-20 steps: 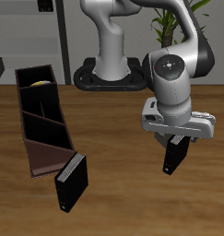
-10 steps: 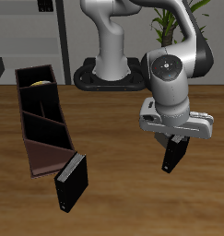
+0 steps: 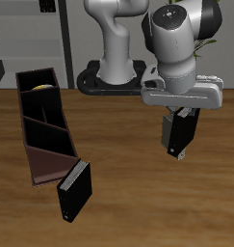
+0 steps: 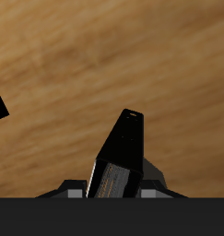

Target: Place the left black book into the right desk caddy's left compartment and place the white-yellow mug into the right desk caddy's right compartment

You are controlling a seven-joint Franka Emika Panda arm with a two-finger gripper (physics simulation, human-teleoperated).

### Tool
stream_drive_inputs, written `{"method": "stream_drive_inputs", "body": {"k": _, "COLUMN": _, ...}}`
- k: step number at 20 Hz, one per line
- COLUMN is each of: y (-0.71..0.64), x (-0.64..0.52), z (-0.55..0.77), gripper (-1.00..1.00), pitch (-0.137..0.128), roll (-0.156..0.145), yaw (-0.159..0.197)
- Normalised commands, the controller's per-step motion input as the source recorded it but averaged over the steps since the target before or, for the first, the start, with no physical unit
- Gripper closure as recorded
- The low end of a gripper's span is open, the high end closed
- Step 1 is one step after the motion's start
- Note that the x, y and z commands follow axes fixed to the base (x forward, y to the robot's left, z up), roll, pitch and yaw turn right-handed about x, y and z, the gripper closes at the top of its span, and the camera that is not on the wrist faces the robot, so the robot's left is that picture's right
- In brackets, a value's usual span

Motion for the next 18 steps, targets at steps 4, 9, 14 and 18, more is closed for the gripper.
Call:
{"method": "stream_drive_inputs", "body": {"k": 4, "y": -0.30, "x": -0.33, "z": 1.19, "gripper": 1.00, "pitch": -0.108, "roll": -0.018, "yaw": -0.010}}
{"method": "stream_drive_inputs", "body": {"k": 9, "y": -0.54, "x": -0.34, "z": 1.14, "gripper": 1.00, "pitch": -0.115, "roll": -0.032, "yaw": -0.012}}
{"method": "stream_drive_inputs", "body": {"k": 14, "y": -0.84, "x": -0.16, "z": 0.64, "gripper": 1.00, "pitch": 0.030, "roll": -0.025, "yaw": -0.021}}
{"method": "stream_drive_inputs", "body": {"k": 18, "y": -0.94, "x": -0.04, "z": 0.49, "gripper": 1.00, "pitch": 0.030, "roll": -0.012, "yaw": 0.011}}
